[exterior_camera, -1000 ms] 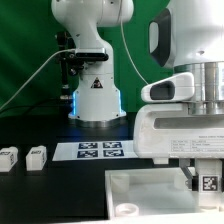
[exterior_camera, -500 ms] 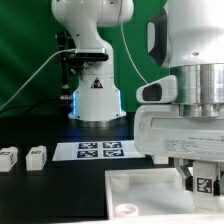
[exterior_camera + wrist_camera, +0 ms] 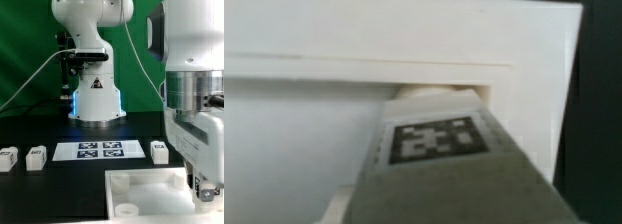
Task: Assemble one leg
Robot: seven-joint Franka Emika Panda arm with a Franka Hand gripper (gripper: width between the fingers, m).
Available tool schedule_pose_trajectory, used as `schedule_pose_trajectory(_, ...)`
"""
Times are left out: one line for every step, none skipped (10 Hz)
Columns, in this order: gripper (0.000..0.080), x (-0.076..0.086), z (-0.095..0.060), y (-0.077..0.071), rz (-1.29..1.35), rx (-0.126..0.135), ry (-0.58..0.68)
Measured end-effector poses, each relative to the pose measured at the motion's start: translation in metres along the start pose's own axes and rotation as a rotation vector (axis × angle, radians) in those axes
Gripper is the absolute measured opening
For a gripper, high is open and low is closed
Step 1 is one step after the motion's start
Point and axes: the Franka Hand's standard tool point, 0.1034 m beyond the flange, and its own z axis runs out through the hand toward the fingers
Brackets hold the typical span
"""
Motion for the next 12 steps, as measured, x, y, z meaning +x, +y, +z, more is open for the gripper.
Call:
schedule_pose_trajectory(0.0287,-0.001,-0.001,0.002,0.127,0.006,0.007)
schedule_pose_trajectory(0.0287,-0.001,-0.001,0.002,0.127,0.007,0.011)
schedule_pose_trajectory(0.0287,-0.001,-0.001,0.002,0.115,0.007,0.011)
schedule_pose_trajectory(0.0366,-0.001,0.000,0.003,0.100,0.006,0.012)
schedule_pose_trajectory(0.0547,-0.001,0.000,0.003,0.076,0.005,0.011)
schedule_pose_trajectory(0.0547,-0.001,0.001,0.003,0.076,0.005,0.011)
schedule_pose_trajectory(0.0629,-0.002,0.001,0.003,0.065,0.005,0.011)
schedule_pose_trajectory(0.0643,-0.009,-0.004,0.001,-0.160,0.027,0.011)
schedule_pose_trajectory(0.0643,-0.018,-0.010,0.000,-0.330,0.060,0.004)
schedule_pose_trajectory(0.0649,-0.023,-0.017,0.000,-0.411,0.081,-0.001)
schedule_pose_trajectory(0.0649,-0.024,-0.023,0.000,-0.552,0.088,0.001)
schedule_pose_trajectory(0.0649,-0.022,-0.021,0.001,-0.647,0.086,0.007)
